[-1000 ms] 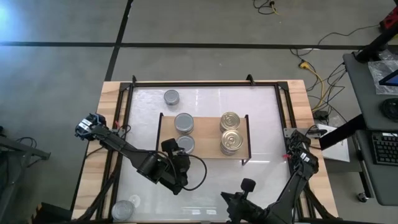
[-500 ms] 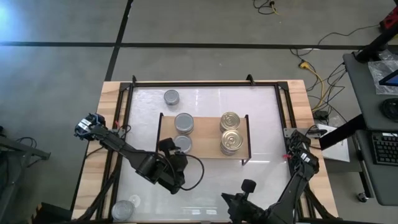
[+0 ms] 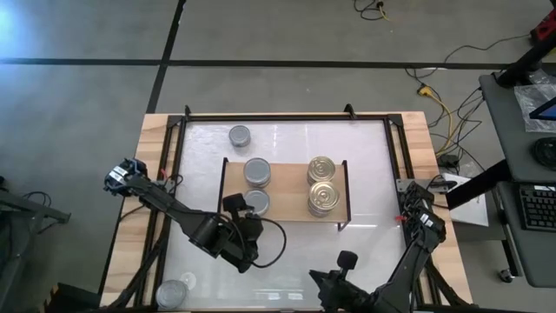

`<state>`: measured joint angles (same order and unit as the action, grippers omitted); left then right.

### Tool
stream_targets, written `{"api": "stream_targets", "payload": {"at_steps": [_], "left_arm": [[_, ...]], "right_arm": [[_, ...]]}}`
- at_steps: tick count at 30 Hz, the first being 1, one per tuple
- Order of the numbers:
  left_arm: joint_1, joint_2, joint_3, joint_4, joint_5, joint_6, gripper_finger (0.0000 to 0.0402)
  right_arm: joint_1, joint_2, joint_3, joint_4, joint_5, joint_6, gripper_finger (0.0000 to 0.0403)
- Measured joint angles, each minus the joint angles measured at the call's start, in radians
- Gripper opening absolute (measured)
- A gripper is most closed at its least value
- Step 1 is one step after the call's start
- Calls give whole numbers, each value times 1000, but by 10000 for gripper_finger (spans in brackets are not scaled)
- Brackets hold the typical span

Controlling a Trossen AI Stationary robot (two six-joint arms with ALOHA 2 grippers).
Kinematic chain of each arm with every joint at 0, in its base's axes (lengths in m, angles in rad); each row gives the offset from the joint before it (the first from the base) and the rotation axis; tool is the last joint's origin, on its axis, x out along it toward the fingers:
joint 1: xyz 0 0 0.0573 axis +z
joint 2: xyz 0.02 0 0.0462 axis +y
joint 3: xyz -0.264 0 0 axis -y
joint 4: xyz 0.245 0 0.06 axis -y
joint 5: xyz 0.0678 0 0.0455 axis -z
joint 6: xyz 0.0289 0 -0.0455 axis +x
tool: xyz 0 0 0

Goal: Stack canned seafood by type on shelf
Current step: Put the green tuna can on the shelf, then stack the green tuna can on top of the other green tuna can on the shelf

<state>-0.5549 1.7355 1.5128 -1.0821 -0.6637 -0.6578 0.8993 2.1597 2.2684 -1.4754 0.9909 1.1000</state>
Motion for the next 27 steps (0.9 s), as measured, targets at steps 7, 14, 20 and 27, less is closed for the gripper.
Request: {"api": "stream_targets", "payload": {"at_steps": [7, 14, 20, 27], "left_arm": [[-5, -2, 54, 2, -29, 52, 356], [-116, -3, 161, -8, 28, 133, 356], [-310, -4, 248, -27, 74, 24, 356], [-530, -3, 207, -61, 139, -437, 356]], "right_arm": [[0, 0, 0, 1, 3, 0, 12], [0, 0, 0, 19, 3, 0, 12], [0, 0, 0, 26, 3, 0, 12], [0, 1, 0, 118, 4, -60, 12]]}}
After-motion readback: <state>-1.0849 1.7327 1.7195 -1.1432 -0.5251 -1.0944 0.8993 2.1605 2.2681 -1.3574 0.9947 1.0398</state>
